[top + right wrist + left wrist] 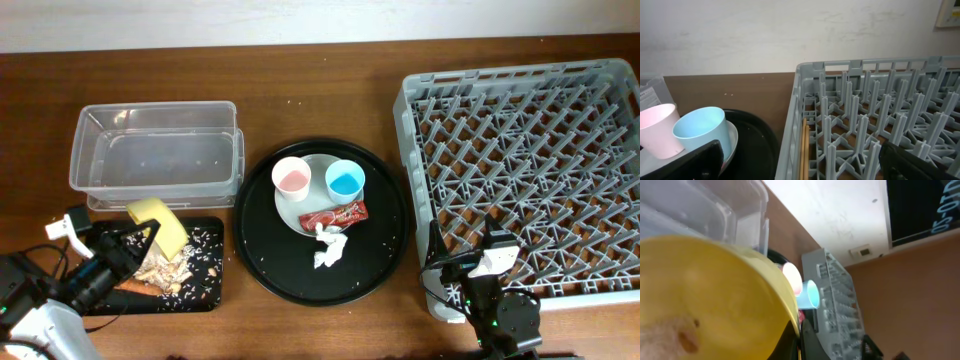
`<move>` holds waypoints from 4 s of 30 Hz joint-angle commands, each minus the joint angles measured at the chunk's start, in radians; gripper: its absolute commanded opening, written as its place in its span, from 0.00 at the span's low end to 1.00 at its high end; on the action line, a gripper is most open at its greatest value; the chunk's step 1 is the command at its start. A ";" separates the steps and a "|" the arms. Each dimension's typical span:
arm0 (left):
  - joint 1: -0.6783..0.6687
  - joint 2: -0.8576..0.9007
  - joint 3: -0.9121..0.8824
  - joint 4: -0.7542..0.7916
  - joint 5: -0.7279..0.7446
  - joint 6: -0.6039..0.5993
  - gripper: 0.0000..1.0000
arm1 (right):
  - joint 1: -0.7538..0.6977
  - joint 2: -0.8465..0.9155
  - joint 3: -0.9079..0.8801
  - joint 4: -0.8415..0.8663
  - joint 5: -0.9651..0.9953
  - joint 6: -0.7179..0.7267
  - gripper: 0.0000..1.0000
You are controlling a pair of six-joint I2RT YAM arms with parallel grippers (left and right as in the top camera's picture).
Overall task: Sort waste into correct bins and load items into the dishwasher rack
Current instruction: 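Lift the yellow bowl and tip its scraps onto the black tray, then carry the empty yellow bowl back and set it on the round tray, then grasp the white tissue with the left gripper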
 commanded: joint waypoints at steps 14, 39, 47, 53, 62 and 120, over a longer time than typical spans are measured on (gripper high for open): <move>0.002 -0.008 0.002 0.074 0.108 -0.104 0.00 | -0.006 -0.004 -0.007 -0.005 -0.002 -0.007 0.98; -0.261 -0.060 0.015 0.081 -0.152 -0.263 0.00 | -0.006 -0.004 -0.007 -0.005 -0.002 -0.007 0.98; -0.843 -0.153 0.079 0.248 -0.689 -0.584 0.00 | -0.006 -0.004 -0.007 -0.005 -0.002 -0.007 0.99; -1.291 -0.117 0.078 0.261 -1.073 -0.684 0.00 | -0.006 -0.004 -0.007 -0.005 -0.002 -0.007 0.98; -1.528 0.158 0.078 0.304 -1.161 -0.720 0.00 | -0.006 -0.004 -0.007 -0.005 -0.002 -0.007 0.98; -1.629 0.465 0.339 0.275 -1.360 -0.757 0.41 | -0.006 -0.004 -0.007 -0.005 -0.002 -0.007 0.98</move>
